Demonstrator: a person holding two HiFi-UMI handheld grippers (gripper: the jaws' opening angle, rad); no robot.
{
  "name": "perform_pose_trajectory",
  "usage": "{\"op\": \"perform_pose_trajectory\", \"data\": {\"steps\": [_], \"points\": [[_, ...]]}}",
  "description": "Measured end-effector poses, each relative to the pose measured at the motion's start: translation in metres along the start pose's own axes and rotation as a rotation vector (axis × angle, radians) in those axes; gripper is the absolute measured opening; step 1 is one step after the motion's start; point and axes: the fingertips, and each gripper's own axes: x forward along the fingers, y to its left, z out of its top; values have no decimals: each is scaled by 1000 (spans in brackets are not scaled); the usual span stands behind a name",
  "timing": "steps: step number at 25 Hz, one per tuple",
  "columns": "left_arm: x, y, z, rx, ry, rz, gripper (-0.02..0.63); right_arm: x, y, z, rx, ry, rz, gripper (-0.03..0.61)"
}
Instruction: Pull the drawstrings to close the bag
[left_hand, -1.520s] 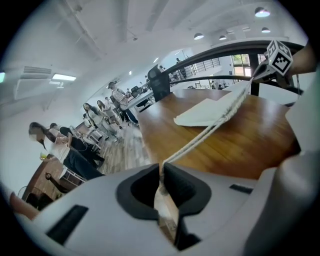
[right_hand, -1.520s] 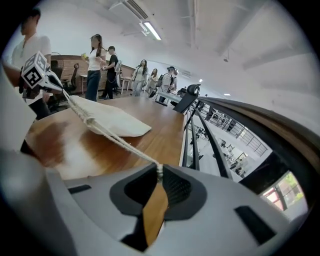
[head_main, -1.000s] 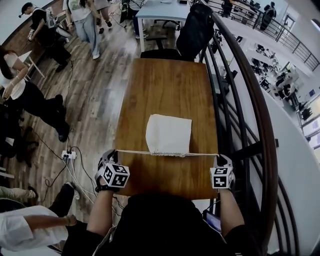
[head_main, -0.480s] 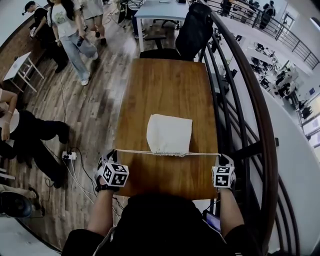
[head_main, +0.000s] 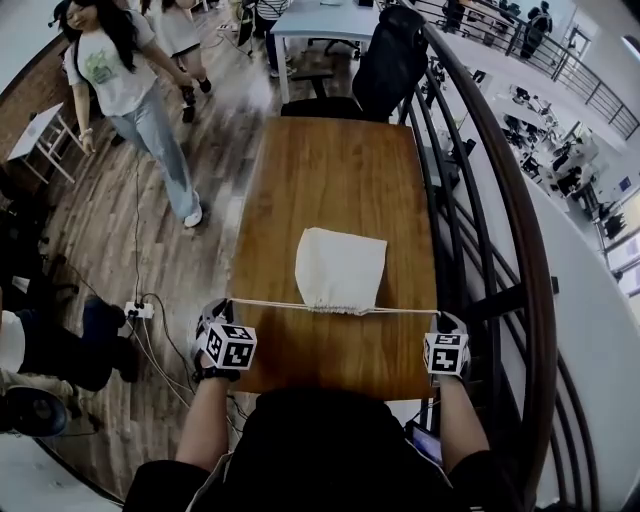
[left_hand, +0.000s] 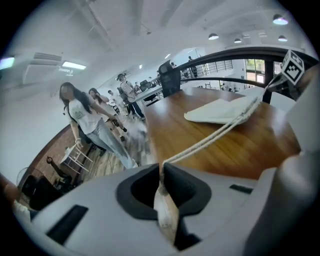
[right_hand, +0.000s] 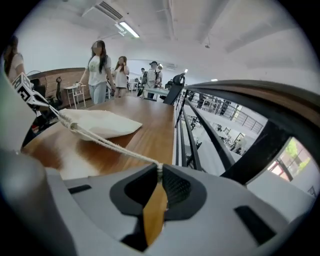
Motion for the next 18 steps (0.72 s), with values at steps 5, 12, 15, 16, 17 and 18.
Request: {"op": "perform_pose_trajectory", "data": {"steps": [5, 12, 15, 16, 17, 18], "points": [[-1, -14, -8, -27, 39, -18, 38, 4, 15, -14, 21, 61, 47, 29], [-8, -53, -38, 11, 97, -87, 40, 4, 56, -45, 5, 153, 157, 31], [-10, -73, -43, 30, 100, -124, 40, 4, 75, -52, -25, 173, 210, 37], [-11, -80, -42, 37, 92, -137, 40, 2, 80, -53, -37, 172, 225, 43], [-13, -86, -41, 41, 82, -152, 41, 0, 85, -53, -50, 170, 238, 51], [-15, -92, -40, 39, 75, -171, 43, -3, 89, -53, -59, 166, 249, 63]]}}
